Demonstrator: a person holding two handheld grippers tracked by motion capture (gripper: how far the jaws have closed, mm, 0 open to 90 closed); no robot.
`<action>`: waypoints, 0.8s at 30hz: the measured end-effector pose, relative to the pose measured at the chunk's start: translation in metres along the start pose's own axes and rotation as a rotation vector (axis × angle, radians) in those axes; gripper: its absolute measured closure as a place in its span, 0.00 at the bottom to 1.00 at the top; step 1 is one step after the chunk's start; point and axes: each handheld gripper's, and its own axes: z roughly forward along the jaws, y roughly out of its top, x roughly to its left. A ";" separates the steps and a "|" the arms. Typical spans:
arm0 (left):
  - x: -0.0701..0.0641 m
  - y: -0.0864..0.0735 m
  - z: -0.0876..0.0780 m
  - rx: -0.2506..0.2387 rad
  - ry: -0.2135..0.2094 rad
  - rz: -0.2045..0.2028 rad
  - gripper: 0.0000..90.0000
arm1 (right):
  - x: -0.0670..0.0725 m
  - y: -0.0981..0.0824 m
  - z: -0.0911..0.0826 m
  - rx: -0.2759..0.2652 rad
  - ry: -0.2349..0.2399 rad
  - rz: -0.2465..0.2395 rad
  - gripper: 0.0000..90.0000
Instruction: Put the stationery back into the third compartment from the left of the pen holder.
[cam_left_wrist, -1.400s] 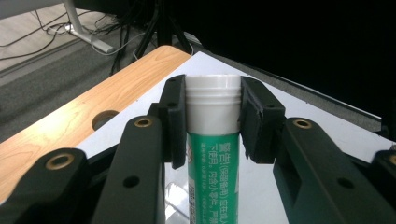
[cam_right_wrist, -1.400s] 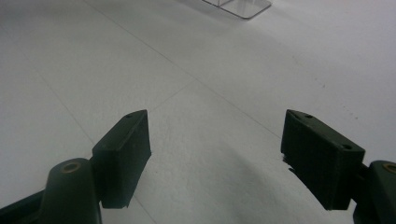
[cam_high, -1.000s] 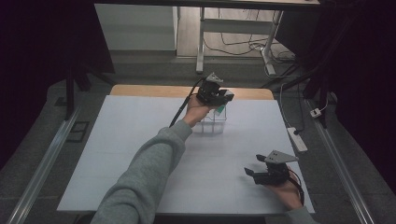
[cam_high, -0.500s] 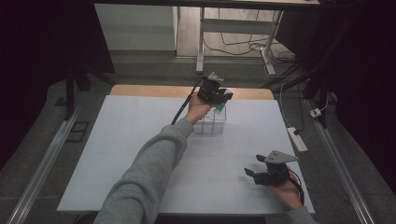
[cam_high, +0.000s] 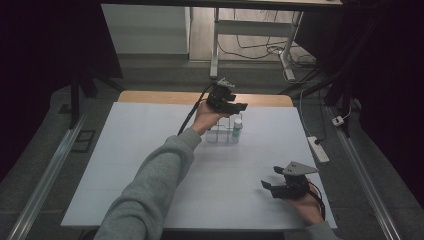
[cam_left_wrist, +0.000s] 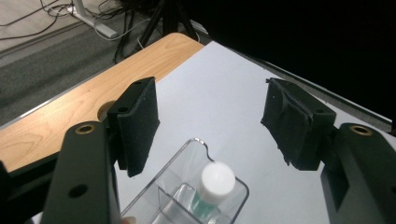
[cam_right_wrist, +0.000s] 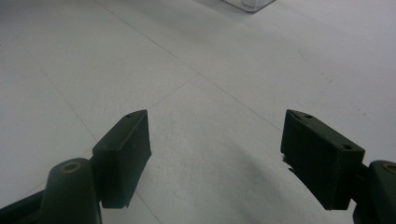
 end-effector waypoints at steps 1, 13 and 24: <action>0.000 -0.001 -0.001 0.001 0.000 0.001 0.39 | 0.000 0.000 0.000 0.002 0.000 -0.001 0.26; -0.003 -0.008 -0.010 0.004 -0.003 0.028 0.43 | 0.000 0.000 0.001 0.006 0.001 0.001 0.26; -0.006 -0.020 -0.033 -0.003 -0.002 0.052 0.44 | 0.001 0.000 0.002 0.008 -0.001 -0.002 0.26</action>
